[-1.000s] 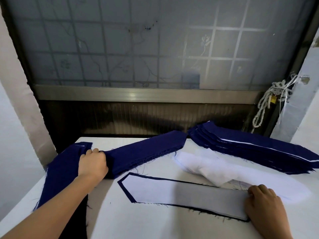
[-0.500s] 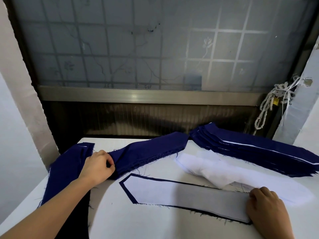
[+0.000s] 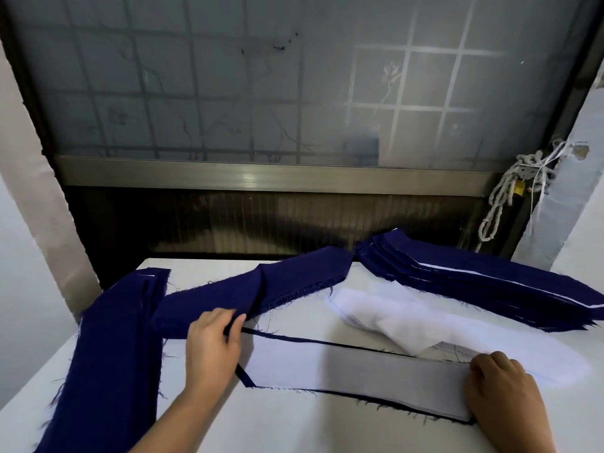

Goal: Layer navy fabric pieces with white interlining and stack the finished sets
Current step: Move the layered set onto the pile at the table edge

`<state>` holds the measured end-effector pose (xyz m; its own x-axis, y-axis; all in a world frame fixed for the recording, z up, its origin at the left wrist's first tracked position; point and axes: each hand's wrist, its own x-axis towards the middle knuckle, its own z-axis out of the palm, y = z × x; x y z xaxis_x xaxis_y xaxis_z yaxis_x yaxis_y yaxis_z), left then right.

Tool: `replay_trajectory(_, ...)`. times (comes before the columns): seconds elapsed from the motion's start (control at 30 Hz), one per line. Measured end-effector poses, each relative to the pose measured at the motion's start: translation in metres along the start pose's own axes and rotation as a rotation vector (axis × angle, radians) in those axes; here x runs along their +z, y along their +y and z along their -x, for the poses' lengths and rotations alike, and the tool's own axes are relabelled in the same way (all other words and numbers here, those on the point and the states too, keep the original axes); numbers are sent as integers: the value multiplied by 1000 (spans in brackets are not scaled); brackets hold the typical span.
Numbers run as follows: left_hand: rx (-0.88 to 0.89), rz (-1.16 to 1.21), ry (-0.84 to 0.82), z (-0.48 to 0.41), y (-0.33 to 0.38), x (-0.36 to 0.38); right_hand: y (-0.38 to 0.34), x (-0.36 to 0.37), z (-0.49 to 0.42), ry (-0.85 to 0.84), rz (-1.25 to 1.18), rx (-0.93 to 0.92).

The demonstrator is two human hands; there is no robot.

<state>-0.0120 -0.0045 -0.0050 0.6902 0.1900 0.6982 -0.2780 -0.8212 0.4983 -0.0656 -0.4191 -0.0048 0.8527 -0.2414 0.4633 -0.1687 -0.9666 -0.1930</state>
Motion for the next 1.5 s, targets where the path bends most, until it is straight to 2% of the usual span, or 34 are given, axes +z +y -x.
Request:
replay_trajectory(0.2,503,-146,-11,16,15,8,-4,-2,-1,131,44,-78)
replay_trajectory(0.3,593,-163,-3,16,22,11,-29,-5,5,223,-20,-209)
replay_trajectory(0.4,655,-134,6,18,21,13,-85,-4,12,184,-114,-376)
replay_trajectory(0.47,685,-134,-7,18,19,11,-129,0,16,96,-186,-478)
replay_trajectory(0.63,654,-129,13,19,21,4,-212,12,2,-124,-334,-715)
replay_trajectory(0.73,604,-134,57,18,22,2,-235,18,-11,-203,-355,-778)
replay_trajectory(0.87,459,-81,73,16,22,-2,-225,19,-23,-101,-307,-736)
replay_trajectory(1.0,319,-10,76,16,24,-6,-184,20,-30,38,-207,-779)
replay_trajectory(1.1,101,4,113,17,21,-6,-151,14,-38,138,-86,-771)
replay_trajectory(1.2,-90,23,150,16,20,-5,-115,2,-48,237,-39,-683)
replay_trajectory(1.5,-178,70,155,15,21,-8,-31,-14,-30,409,91,-466)
